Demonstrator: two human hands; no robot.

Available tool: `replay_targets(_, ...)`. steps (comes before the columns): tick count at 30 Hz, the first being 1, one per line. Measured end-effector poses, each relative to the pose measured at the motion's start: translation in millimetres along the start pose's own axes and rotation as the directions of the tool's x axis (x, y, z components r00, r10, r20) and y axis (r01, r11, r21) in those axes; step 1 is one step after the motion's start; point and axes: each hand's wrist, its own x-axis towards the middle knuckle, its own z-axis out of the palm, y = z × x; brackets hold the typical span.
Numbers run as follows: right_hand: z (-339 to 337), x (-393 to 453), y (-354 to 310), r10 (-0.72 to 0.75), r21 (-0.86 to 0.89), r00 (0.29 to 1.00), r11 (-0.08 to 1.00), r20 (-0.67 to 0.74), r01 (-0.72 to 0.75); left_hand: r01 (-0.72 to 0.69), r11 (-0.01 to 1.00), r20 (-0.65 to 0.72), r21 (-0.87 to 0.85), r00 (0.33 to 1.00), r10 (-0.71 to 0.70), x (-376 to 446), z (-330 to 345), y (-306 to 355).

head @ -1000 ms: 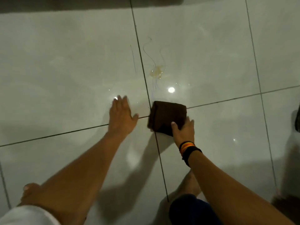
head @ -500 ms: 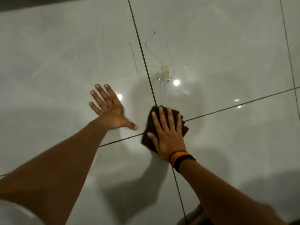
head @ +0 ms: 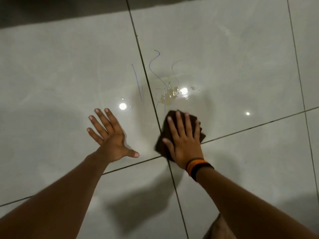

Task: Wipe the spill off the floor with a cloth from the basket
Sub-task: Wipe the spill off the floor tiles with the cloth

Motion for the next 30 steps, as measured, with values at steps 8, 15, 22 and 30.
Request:
replay_targets(8,-42,85,51,0.743,0.273,0.669,0.645,-0.003,-0.714,-0.014,1.000,0.021,0.005,1.000,0.014,4,2,-3)
replay_targets(15,-20,46,-11,-0.184,-0.052,0.983,0.982,-0.010,0.183,-0.013,1.000,0.061,0.005,0.998,0.013,-1,-5,0)
replay_targets(22,-63,135,29,0.595,0.237,0.803,0.786,-0.039,-0.571,-0.008,1.000,0.036,0.001,0.999,0.008,4,-3,-1)
replay_targets(30,-35,56,2,-0.219,-0.060,0.976,0.974,0.000,0.219,0.006,1.000,0.064,0.008,0.998,-0.006,1,-6,-1)
